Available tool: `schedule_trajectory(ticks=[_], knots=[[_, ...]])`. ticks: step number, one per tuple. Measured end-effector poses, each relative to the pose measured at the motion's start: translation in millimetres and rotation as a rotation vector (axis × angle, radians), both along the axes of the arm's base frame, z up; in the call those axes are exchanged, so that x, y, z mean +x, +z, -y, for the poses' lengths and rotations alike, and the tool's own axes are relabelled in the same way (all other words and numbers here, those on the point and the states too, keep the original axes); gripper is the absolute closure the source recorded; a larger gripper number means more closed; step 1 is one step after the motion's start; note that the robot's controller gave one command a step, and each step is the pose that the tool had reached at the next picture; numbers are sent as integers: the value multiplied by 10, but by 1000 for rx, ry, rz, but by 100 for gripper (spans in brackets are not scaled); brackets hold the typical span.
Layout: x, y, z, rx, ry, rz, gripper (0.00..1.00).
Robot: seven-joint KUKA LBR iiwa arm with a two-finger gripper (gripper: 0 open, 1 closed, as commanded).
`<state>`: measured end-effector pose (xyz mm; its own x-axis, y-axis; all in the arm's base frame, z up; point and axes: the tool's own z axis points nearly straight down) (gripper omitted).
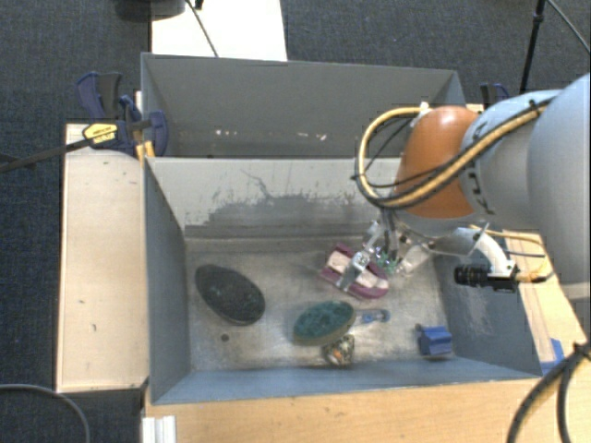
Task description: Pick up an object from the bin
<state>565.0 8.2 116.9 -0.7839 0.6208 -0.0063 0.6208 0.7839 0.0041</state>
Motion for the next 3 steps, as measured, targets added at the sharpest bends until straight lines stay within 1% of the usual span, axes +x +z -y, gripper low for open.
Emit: schedule_trajectory(ticks=[1, 2, 3], knots=[[168, -425, 74, 3, -152, 0, 0], [177, -410, 71, 1, -144, -2, 0], [196, -396, 92, -2, -144, 3, 100]])
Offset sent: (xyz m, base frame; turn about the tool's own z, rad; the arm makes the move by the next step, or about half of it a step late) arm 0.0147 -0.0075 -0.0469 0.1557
